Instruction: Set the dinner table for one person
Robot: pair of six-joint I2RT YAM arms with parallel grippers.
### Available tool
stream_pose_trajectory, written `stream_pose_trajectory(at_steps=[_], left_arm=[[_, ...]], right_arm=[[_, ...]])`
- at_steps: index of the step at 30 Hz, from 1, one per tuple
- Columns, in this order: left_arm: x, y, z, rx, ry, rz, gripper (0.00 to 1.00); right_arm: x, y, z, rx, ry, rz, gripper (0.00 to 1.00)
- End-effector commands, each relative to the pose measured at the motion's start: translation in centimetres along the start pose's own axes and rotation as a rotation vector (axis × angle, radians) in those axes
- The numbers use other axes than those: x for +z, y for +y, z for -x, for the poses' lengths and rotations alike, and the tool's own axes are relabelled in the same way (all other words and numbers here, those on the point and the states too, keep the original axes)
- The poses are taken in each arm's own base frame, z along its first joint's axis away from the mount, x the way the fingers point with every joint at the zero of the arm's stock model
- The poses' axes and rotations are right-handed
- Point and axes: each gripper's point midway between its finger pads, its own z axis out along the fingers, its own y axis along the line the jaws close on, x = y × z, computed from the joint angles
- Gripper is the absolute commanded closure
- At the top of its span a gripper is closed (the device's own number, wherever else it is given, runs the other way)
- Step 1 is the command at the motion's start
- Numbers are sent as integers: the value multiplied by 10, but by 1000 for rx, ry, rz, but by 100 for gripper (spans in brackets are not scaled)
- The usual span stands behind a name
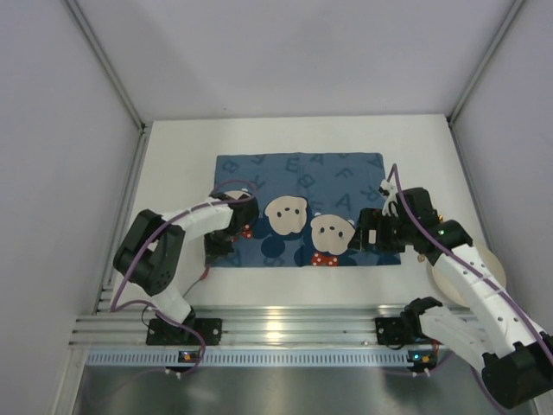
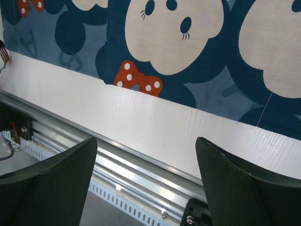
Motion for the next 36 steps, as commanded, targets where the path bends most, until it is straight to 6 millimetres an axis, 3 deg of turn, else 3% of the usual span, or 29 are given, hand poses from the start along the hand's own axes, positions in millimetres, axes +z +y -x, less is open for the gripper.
stream_pose_trajectory(at_steps=[1,8,13,17,21,22,26,28,29,33,36], left_arm=[[0,-10,10,-29,-22,-29,100],[-35,-4,29,-21,-57,-86,100],[-82,2,53,-34,-96,-165,100],[-123,-3,77,-77,-142,-268,100],[-185,-40,108,-128,-205,-579,100],[-204,-56,115,-143,-215,-700,100],[-252,-81,137,-227,-251,-943,100],[-270,-96,143,-245,-236,-1044,100],[-292,-106,148,-235,-241,-1161,100],[-342,-134,152,-215,-196,-1458,100],[-374,-142,148,-172,-152,-1642,100]], right_arm=[[0,2,6,-3,-24,11,14],[0,2,7,-3,-27,7,14],[-2,4,9,-1,-33,11,14],[-6,17,16,-15,-46,70,14],[-14,48,29,-34,-88,228,12],[-17,58,29,-21,-85,283,12],[-29,87,46,-31,-158,420,11],[-33,95,52,-32,-177,450,10],[-34,100,58,-44,-194,463,10],[-30,105,69,-67,-215,473,10],[-20,104,72,-71,-199,466,10]])
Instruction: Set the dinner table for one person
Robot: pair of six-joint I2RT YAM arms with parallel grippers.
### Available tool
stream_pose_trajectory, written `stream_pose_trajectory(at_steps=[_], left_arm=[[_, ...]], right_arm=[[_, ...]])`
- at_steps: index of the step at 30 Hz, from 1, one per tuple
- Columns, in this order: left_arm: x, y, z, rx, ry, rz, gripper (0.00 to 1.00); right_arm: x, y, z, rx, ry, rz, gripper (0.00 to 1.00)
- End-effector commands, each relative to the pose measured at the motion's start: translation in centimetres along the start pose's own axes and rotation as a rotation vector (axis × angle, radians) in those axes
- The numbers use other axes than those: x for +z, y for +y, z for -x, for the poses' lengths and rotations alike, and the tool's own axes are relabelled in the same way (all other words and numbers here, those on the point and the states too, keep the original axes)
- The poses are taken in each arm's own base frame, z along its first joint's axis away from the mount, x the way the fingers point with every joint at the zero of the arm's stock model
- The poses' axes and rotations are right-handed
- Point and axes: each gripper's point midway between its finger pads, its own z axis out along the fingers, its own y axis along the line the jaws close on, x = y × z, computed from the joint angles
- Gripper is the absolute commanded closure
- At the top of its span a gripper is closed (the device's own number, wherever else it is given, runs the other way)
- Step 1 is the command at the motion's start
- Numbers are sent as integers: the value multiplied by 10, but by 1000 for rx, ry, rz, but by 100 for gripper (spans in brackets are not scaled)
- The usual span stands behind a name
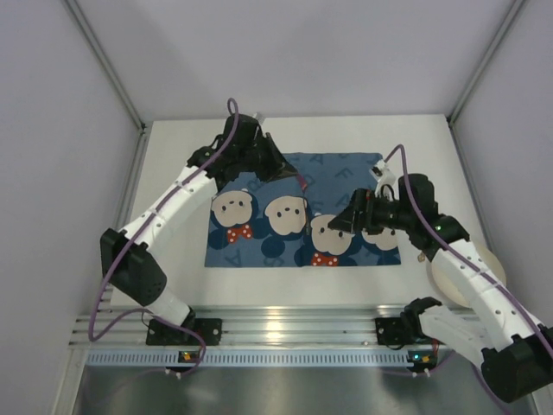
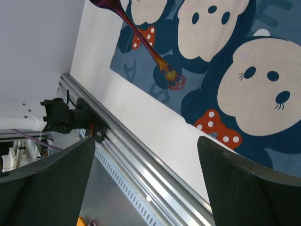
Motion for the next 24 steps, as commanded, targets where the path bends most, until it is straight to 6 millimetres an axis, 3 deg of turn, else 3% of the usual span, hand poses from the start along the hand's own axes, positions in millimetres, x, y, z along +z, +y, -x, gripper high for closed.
stream_pose_trajectory(at_steps=[1,6,13,17,20,21,24], left_arm=[[-5,-75,1,-16,75,-377,100],[-20,-101,-13,-20,174,-554,100],[-36,-111,-26,0,246,-659,100],[-34,-105,-31,-16,266,-657,100],[-37,-105,-34,-14,270,-679,100],[-38,-105,-34,-11,268,-678,100],[-38,-102,-35,-9,266,-670,100]], right_arm=[[4,23,27,-75,-61,75,10],[11,17,29,-92,-52,56,10],[11,18,36,-118,-68,51,10],[10,18,36,-118,-73,47,13],[8,21,35,-120,-72,60,33],[8,22,35,-117,-73,62,51],[5,24,33,-114,-75,70,77]])
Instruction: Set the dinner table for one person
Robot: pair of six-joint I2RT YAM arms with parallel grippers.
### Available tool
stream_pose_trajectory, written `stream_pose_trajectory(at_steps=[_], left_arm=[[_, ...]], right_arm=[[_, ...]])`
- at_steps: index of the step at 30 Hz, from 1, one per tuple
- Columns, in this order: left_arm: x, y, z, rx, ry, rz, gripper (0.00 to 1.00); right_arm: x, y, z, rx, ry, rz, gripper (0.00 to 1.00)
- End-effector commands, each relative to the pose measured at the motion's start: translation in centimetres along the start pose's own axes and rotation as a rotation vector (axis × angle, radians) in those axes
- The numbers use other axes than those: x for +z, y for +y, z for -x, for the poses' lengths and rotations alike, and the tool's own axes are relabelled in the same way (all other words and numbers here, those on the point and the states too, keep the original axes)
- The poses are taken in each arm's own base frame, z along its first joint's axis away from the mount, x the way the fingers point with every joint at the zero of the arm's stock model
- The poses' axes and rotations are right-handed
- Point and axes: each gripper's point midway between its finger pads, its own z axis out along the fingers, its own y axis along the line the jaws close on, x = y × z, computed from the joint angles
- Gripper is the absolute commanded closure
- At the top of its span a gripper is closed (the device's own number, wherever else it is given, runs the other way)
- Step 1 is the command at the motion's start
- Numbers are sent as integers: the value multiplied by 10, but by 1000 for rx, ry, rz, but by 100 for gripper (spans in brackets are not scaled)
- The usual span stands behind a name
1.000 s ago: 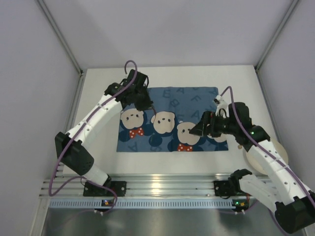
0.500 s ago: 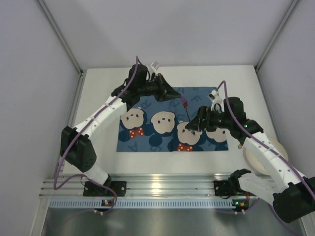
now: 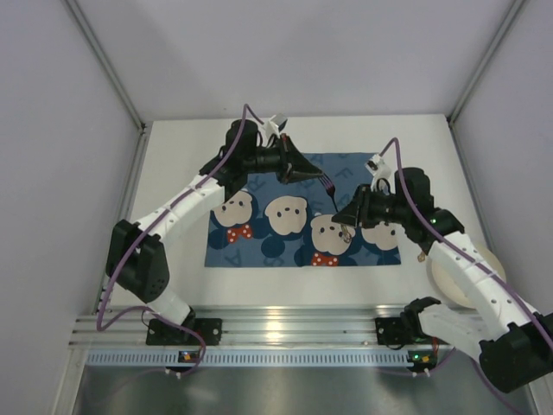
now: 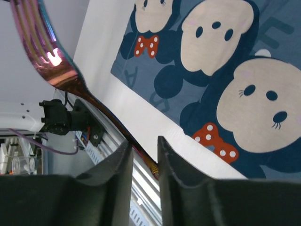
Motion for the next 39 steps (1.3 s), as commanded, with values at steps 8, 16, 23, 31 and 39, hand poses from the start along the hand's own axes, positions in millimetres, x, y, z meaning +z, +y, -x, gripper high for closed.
stream_pose_trajectory(at_steps=[8,16,23,31,39], left_arm=[[-13,-24,-6,60,-10,-91,100],[-10,-2,2,81,-61,14,100],[-25,18,15,165,-140,248,51],[-49,18,24,189,-221,420,49],[-34,31,2,214,-161,613,52]], right_arm=[[-16,34,13,-69,-70,108,100],[-27,47,15,-75,-99,144,100],[-28,28,15,-76,-96,28,100],[-30,-5,12,-83,-75,-152,100],[-31,-26,9,-106,-30,-270,100]])
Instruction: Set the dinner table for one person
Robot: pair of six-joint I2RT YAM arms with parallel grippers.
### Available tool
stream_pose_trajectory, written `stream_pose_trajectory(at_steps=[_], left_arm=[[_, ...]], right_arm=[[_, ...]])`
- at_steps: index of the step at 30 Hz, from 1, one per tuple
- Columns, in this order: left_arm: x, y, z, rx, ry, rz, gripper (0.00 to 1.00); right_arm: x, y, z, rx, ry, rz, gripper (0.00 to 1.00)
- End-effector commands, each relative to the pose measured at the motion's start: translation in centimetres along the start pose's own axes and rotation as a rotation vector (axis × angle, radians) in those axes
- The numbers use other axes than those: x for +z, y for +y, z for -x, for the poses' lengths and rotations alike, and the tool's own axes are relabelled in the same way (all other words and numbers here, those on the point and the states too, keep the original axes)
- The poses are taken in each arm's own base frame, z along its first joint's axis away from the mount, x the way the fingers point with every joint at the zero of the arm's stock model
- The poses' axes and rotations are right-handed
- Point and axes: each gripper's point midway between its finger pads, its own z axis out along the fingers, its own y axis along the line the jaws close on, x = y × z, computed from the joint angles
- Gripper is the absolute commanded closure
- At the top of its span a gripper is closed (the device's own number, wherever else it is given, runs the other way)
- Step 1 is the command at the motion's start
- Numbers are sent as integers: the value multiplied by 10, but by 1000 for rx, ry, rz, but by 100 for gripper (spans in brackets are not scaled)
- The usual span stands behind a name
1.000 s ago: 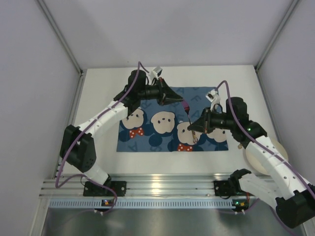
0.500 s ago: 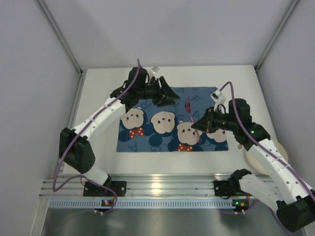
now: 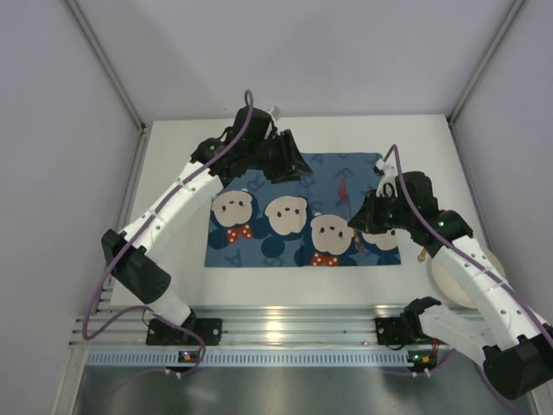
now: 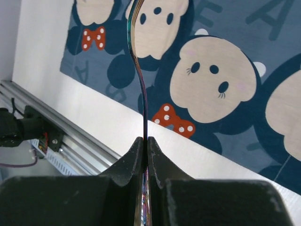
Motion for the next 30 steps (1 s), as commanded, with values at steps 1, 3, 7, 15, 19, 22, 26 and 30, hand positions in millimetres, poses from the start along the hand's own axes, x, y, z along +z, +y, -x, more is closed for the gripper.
stream_pose_trajectory(at_steps=[1,3,7,15,19,22,26,30], left_arm=[[8,0,-16,69,28,127,52],[19,0,-31,96,55,181,53],[47,-7,-45,128,74,250,55],[83,-20,-61,172,58,302,47],[86,-26,-58,165,28,298,47],[82,-36,-55,163,6,266,48],[74,-46,-53,150,-6,238,50],[79,-36,-55,159,-3,268,50]], right_arm=[[-9,-5,17,-53,-42,-70,100],[-10,-8,17,-66,-38,-98,100],[-13,-10,18,-92,-31,-157,100],[-10,-4,14,-106,-18,-161,100],[-7,-4,10,-109,-5,-167,100],[-5,-6,8,-112,6,-180,100],[-1,-10,4,-115,24,-199,100],[2,-8,5,-120,30,-195,100]])
